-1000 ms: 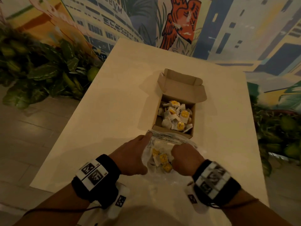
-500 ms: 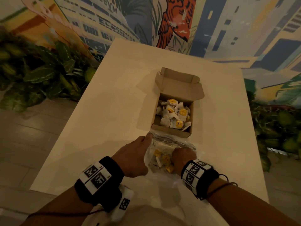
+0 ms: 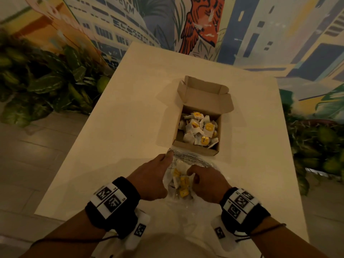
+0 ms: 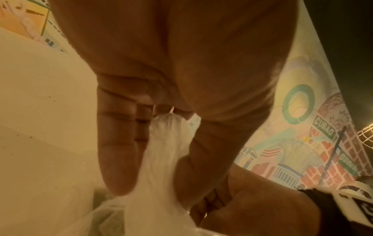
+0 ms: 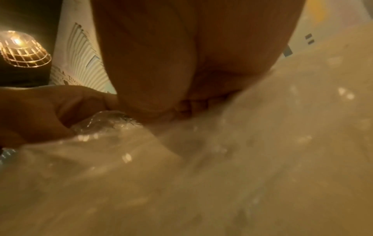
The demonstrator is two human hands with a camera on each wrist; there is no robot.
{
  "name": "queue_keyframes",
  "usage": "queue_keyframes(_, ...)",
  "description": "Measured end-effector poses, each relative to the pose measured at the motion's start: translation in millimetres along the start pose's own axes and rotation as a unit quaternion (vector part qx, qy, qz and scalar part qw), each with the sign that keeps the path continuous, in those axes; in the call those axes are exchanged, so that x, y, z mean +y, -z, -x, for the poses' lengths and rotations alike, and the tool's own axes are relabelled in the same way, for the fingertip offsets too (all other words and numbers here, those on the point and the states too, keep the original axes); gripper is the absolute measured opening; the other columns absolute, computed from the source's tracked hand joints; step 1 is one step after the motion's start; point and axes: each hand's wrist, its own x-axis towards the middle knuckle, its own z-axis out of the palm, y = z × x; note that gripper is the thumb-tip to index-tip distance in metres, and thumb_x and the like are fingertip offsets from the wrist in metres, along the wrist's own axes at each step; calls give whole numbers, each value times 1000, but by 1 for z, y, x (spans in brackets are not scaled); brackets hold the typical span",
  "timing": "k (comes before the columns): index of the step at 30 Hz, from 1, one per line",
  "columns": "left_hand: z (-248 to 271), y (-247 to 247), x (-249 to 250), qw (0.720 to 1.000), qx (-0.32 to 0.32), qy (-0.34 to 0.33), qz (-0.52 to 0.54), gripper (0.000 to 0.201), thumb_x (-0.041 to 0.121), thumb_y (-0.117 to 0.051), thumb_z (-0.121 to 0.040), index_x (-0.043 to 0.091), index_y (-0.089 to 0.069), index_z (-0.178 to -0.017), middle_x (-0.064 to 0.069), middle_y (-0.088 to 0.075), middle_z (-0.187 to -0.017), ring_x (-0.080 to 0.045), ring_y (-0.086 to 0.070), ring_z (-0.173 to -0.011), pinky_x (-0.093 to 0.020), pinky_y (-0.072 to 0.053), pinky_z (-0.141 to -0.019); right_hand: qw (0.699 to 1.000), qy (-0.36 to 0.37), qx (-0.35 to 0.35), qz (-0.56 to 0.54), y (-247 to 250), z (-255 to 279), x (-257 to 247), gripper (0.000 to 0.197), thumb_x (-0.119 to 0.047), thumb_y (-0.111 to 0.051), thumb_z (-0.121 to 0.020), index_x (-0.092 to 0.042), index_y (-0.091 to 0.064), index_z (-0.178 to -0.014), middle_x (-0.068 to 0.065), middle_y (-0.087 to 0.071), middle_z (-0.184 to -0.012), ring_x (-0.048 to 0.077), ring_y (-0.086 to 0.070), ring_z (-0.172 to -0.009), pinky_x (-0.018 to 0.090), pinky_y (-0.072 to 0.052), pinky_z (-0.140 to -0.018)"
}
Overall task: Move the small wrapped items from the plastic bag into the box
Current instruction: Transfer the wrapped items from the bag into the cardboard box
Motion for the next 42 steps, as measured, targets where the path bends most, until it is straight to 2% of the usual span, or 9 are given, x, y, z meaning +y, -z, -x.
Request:
queue_keyframes(3,1,1,-2,1000,-2,6,1,108,22,-69,-75,20,11,-146,-3,-12,-156,-27,-35,-131,-41,-43,-98,1000,7,26,-6,-2,4,2,37,-17,-51,-83,-29,-55,-118,0,-69,-107,23,-61,-101,29,-45,-76)
queue_keyframes(8,1,-1,1,1000,2,-2,11,109,22,-70,-74,23,11,-146,1,-12,-157,-26,-41,-127,-40,-45,-95,991,-36,31,124,5,12,17,46,-24,-54,-83,-27,-47,-129,-1,-55,-134,22,-50,-123,32,-43,-97)
queue_keyframes(12,0,-3,4,1000,4,9,-2,110,22,-70,-74,22,14,-145,0,-10,-157,-28,-51,-111,-41,-49,-86,985,-7,14,172,9,14,11,44,-20,-55,-82,-17,-49,-125,7,-55,-127,27,-52,-117,33,-46,-93)
queue_keyframes(15,0,0,3,1000,3,10,-6,110,22,-70,-75,21,14,-145,0,-10,-157,-30,-48,-117,-41,-49,-88,980,-8,-30,198,2,10,6,42,-17,-54,-84,-12,-47,-125,11,-55,-125,30,-53,-114,35,-46,-90)
queue_keyframes(20,0,-1,9,1000,-9,-1,-10,108,21,-69,-75,21,14,-145,2,-7,-158,-28,-52,-109,-34,-45,-79,978,-59,-7,199,-5,-4,4,32,-15,-41,-92,-7,-50,-121,12,-59,-125,29,-54,-116,36,-42,-96)
queue_keyframes(26,1,1,6,1000,-1,1,-5,109,22,-69,-74,20,12,-146,1,-13,-156,-27,-50,-113,-39,-48,-88,982,-66,26,178,2,-7,9,36,-18,-48,-86,-18,-52,-122,6,-59,-128,27,-54,-117,34,-44,-94)
queue_keyframes(30,-1,2,6,1000,0,0,-9,107,21,-68,-76,20,13,-146,-2,-15,-155,-29,-52,-108,-37,-46,-81,986,-65,55,145,3,-4,14,39,-18,-47,-86,-23,-50,-124,2,-59,-130,24,-55,-117,33,-45,-94)
queue_keyframes(36,-4,-3,12,1000,-10,-19,-22,106,22,-69,-75,23,10,-146,0,-16,-155,-30,-49,-115,-40,-47,-90,982,-87,24,168,-9,-5,16,35,-14,-41,-91,-5,-53,-123,15,-56,-130,31,-52,-121,37,-38,-104)
queue_keyframes(42,-3,-1,8,1000,-11,-9,-25,107,21,-69,-74,22,10,-146,-2,-17,-154,-30,-50,-111,-43,-48,-88,983,-81,11,164,-3,-6,18,49,-19,-49,-88,-12,-39,-136,10,-46,-142,28,-42,-131,36,-32,-109)
